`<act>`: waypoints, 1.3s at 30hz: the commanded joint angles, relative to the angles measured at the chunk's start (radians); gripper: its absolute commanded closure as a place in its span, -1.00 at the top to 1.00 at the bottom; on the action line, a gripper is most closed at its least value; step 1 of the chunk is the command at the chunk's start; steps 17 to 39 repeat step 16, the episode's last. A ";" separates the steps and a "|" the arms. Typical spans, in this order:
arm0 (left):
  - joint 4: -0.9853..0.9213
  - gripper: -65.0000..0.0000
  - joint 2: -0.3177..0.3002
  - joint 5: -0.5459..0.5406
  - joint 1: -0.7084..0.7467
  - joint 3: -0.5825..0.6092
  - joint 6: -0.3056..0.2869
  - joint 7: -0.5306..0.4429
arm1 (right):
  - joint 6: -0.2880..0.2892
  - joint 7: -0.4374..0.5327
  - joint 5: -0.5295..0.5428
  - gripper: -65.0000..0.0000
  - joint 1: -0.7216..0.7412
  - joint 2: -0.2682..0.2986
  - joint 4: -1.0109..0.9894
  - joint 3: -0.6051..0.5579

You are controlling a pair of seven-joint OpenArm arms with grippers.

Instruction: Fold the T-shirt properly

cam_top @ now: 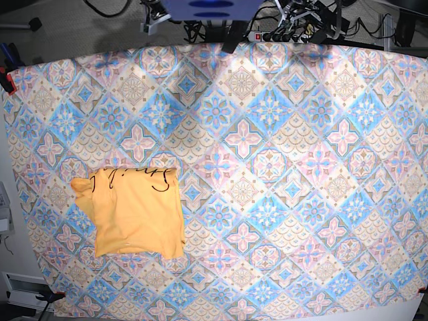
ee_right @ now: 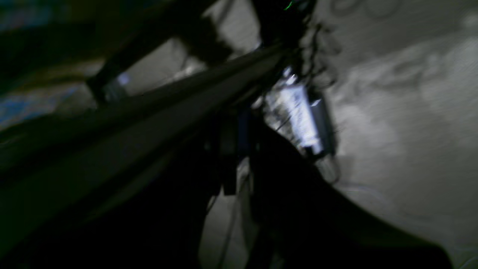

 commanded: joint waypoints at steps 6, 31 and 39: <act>-0.001 -1.00 -0.002 0.001 -0.010 0.001 0.000 -0.001 | 0.000 0.009 0.001 -0.83 -0.006 -0.052 0.002 0.000; -0.001 -1.00 0.025 -0.001 -0.010 0.001 0.000 -0.001 | 0.000 0.009 0.001 -0.83 0.043 -0.091 0.002 0.000; -0.001 -1.00 0.025 -0.001 -0.010 0.001 0.000 -0.001 | 0.000 0.009 0.001 -0.83 0.043 -0.091 0.002 0.000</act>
